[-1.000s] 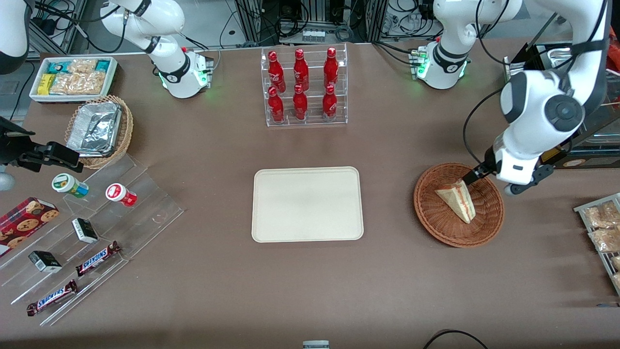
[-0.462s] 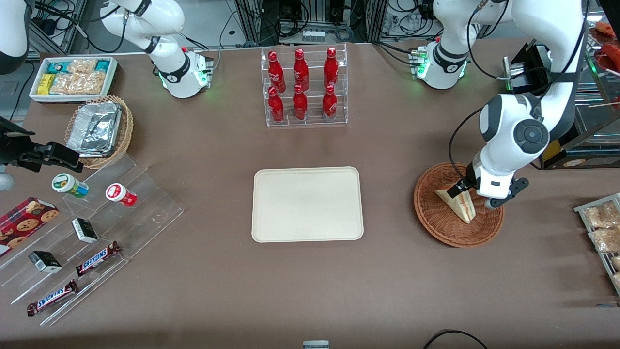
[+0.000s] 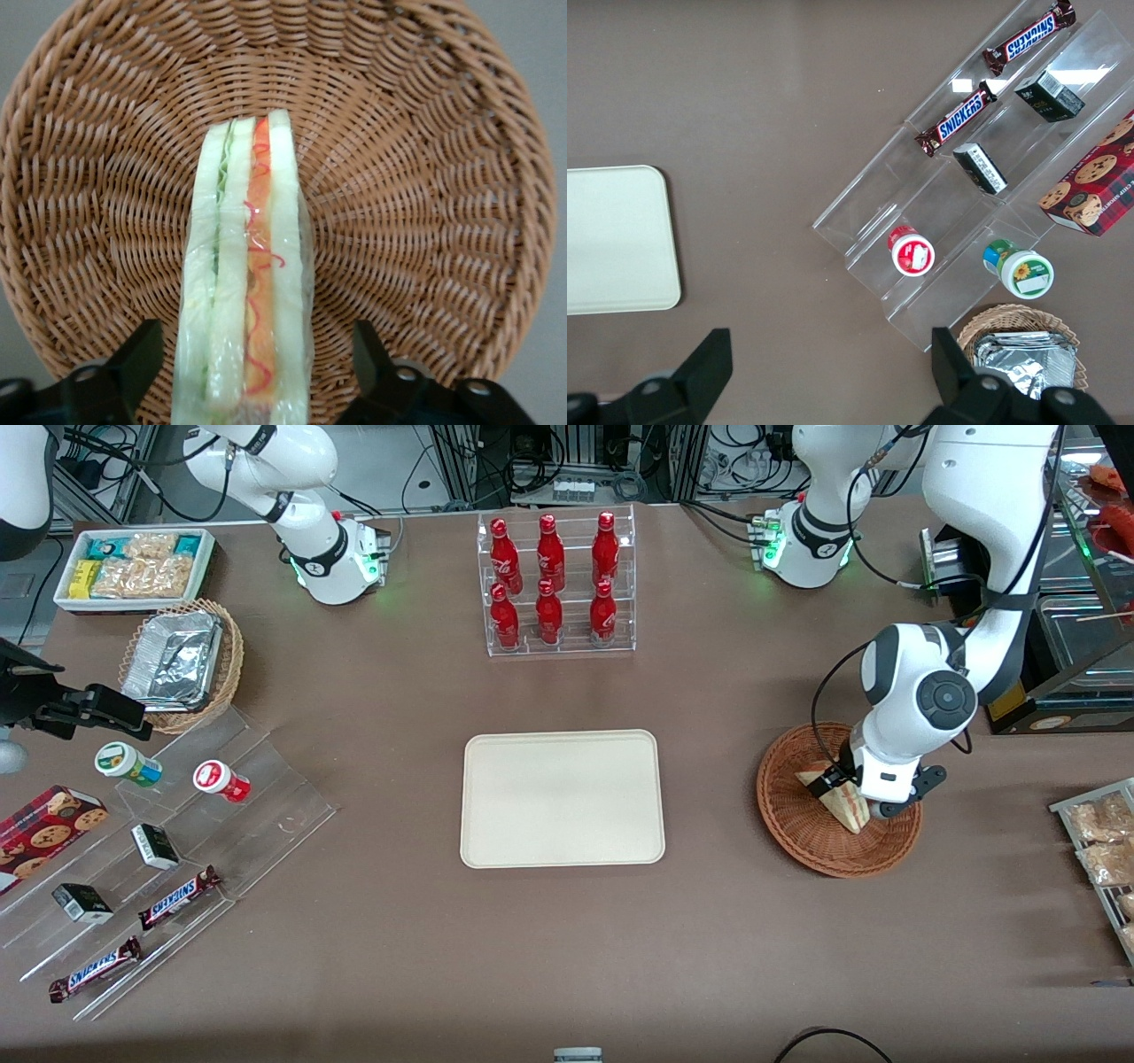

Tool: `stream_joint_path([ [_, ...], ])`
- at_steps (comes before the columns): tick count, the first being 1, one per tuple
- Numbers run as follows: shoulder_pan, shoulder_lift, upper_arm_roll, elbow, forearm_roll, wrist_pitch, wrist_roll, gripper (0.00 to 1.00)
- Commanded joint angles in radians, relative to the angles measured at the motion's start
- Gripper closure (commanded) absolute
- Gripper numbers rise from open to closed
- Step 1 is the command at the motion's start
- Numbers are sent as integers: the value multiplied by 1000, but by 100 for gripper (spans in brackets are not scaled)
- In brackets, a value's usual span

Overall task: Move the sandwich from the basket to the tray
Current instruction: 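Lower the left gripper and close it on the wrapped sandwich, then lift the sandwich and carry it with the left gripper over the tray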

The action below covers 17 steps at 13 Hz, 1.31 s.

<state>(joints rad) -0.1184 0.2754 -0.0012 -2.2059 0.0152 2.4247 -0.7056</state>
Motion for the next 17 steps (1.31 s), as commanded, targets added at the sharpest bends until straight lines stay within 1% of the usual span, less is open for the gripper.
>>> stream_joint_path([
  [1,-1,-2,6,9,17,7,-17,100],
  [4,-9,-42,6,20,20,-31,-6,100],
  [6,-13,-74,-5,69,63,-158,-9,100],
  [7,-13,-93,-28,99,78,-226,-11,100],
  [9,-13,-104,-97,170,80,-329,1,100],
  [10,-13,-91,-152,207,80,-351,2,100],
  [13,-15,-24,-300,280,81,-349,3,100],
  [15,-15,40,-388,340,124,-349,-5,100],
  [17,-17,108,-445,391,149,-348,-3,100],
])
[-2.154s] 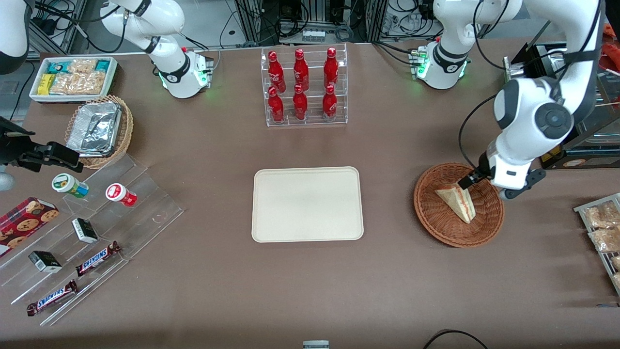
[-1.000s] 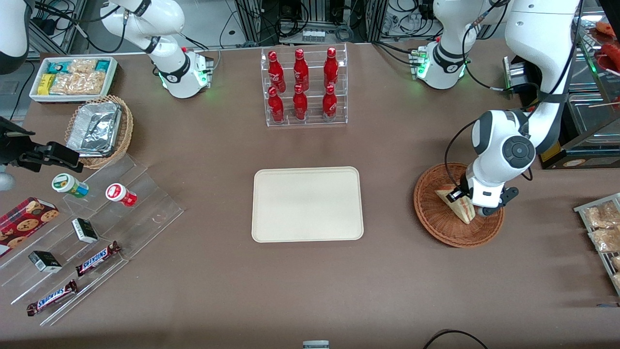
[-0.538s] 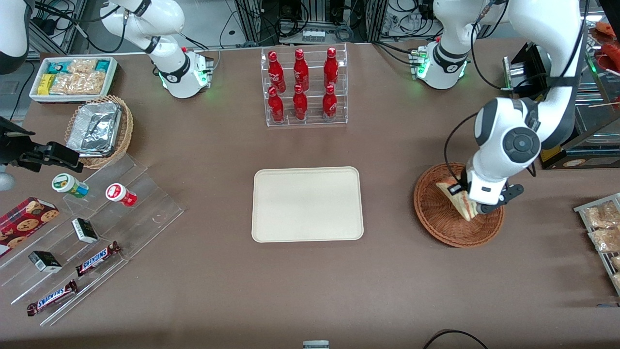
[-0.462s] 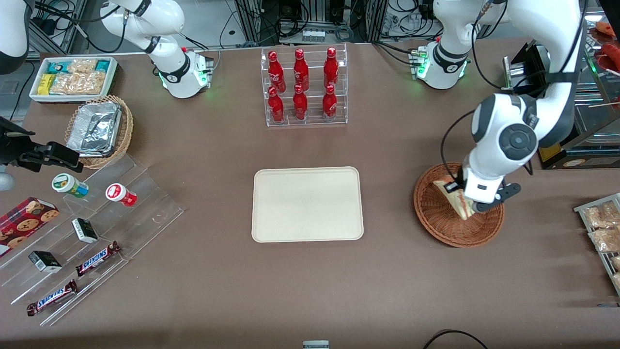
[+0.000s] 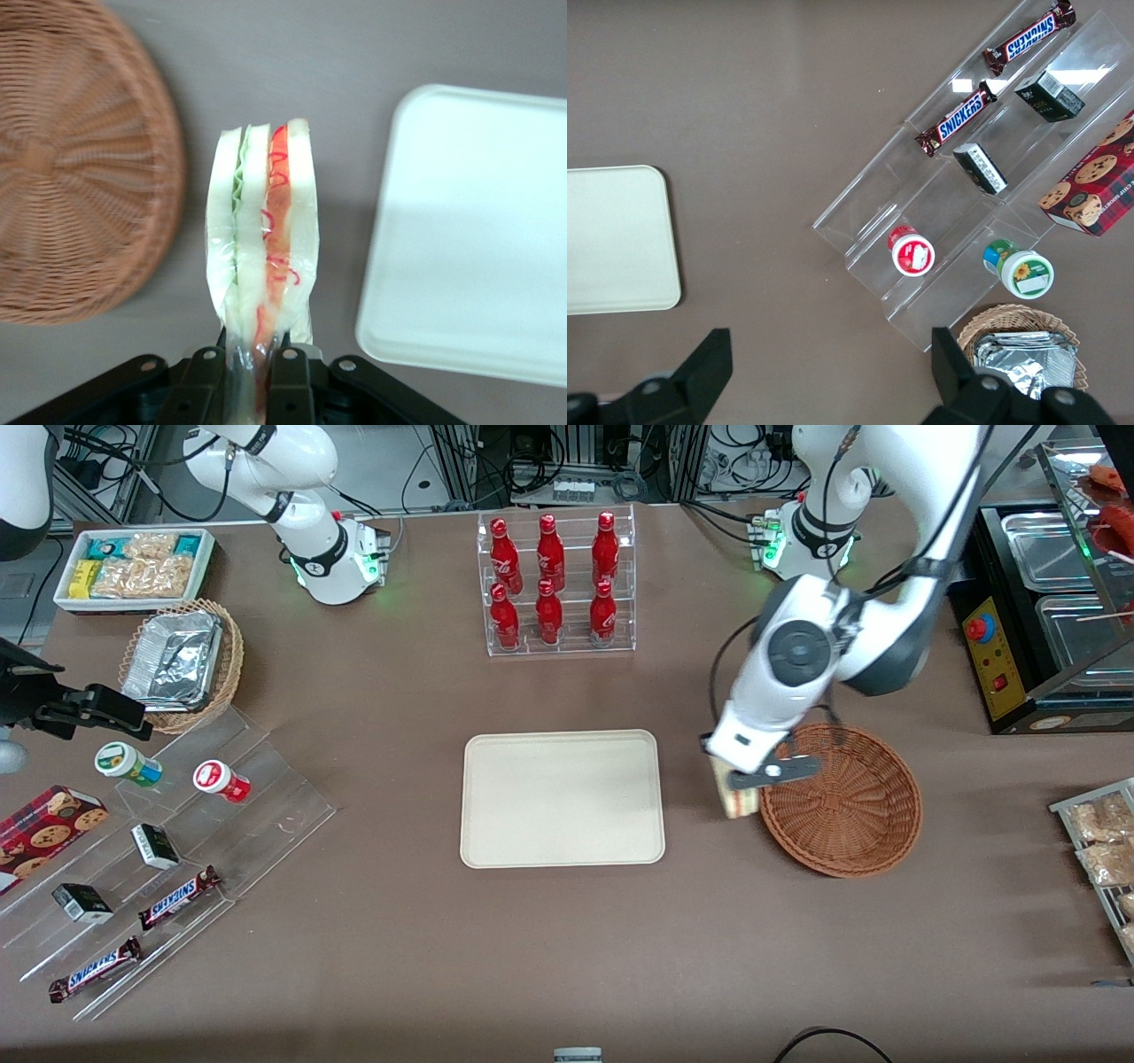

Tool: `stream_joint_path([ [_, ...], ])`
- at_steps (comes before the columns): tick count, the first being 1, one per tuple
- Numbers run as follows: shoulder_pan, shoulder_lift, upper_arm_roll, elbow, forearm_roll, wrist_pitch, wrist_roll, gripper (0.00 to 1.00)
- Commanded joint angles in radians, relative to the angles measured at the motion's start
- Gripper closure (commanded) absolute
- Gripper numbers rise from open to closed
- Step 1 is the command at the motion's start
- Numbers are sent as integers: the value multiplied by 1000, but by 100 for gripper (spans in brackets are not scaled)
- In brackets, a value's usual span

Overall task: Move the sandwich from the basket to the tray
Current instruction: 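Lift the sandwich and carry it with the left gripper over the tray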

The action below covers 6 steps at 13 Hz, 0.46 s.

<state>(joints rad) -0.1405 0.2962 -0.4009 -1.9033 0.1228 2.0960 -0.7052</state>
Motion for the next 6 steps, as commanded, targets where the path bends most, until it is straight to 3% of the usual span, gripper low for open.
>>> stream_joint_path([
  [1,-13,119,-70,111,79,-17,-11,100],
  [6,-142,291,-70,300,103,-16,-52,100],
])
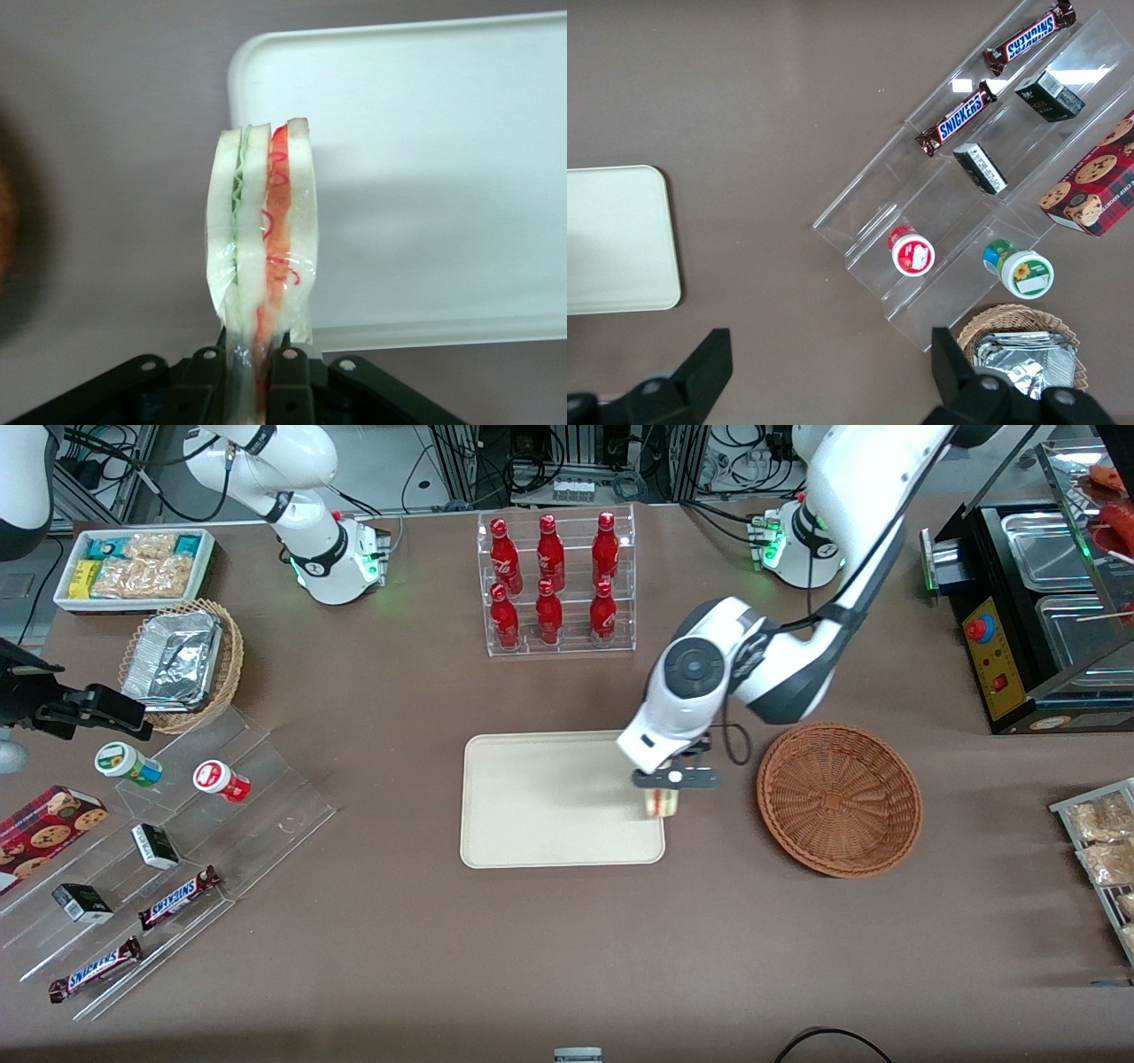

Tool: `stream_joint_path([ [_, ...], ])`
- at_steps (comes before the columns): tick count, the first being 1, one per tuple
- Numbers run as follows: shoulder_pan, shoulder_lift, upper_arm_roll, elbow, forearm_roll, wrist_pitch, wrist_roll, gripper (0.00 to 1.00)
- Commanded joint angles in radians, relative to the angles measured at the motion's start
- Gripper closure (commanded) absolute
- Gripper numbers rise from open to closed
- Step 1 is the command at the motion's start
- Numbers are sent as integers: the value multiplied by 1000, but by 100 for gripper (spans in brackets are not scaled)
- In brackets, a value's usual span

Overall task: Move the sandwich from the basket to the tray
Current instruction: 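Lift the sandwich and carry it with the left gripper over the tray, then lower the sandwich onto the tray and open the left gripper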

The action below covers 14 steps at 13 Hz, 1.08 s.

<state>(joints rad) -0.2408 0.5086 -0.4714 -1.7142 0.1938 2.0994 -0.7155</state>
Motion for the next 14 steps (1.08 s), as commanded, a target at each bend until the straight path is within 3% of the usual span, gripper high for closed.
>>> stream_joint_path([
  [1,-55,105,0,145,33,-19,-51,100],
  [4,-89,172,5,200,45,-18,-45,100],
  [6,-92,205,5,206,99,-12,-53,100],
  [14,-117,293,10,275,145,42,-84,100],
])
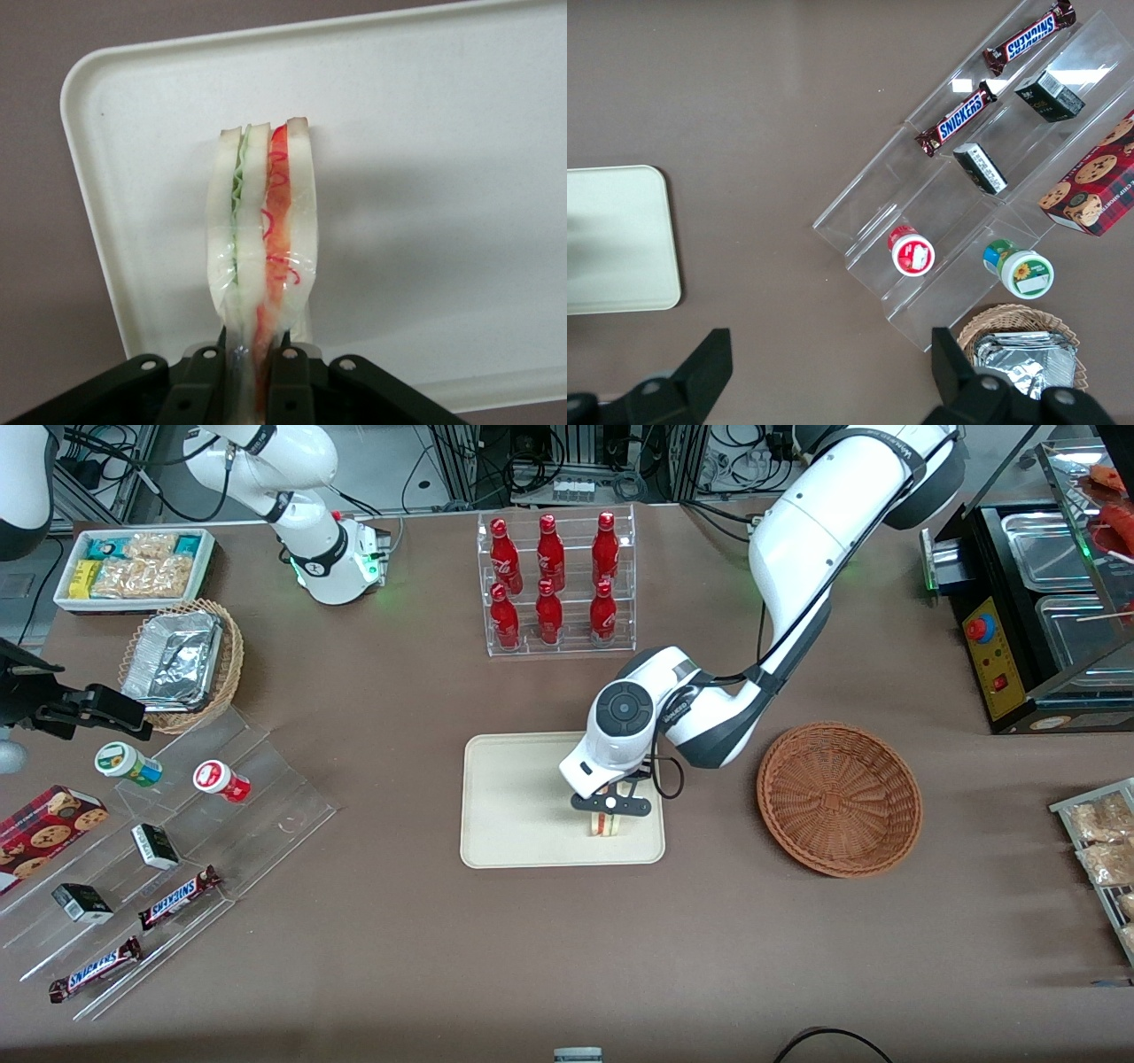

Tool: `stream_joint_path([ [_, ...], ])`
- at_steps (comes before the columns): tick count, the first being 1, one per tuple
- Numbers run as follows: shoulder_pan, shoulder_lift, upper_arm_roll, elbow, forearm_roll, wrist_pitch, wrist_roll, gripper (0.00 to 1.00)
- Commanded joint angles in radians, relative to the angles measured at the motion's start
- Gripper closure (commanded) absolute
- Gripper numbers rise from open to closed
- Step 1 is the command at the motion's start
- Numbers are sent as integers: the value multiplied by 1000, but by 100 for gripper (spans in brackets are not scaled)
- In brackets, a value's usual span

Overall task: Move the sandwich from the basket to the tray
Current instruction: 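Lower the sandwich onto the tray and open the left gripper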

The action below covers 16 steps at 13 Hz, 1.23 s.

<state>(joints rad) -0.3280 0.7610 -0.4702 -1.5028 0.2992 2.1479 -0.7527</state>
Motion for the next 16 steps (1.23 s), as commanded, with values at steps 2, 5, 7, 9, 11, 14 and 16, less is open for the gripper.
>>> stream_joint_path([
  [2,-29,52,8,75,46,-5,-83,77],
  [5,-29,47,8,76,47,-8,-85,0],
  [7,-29,40,8,88,49,-16,-86,0],
  [9,-26,9,8,92,50,-39,-103,0],
  [11,-14,-38,7,96,43,-100,-106,0],
  [14,64,-92,1,133,31,-141,-70,0],
  [16,114,-123,-2,135,23,-186,13,0],
])
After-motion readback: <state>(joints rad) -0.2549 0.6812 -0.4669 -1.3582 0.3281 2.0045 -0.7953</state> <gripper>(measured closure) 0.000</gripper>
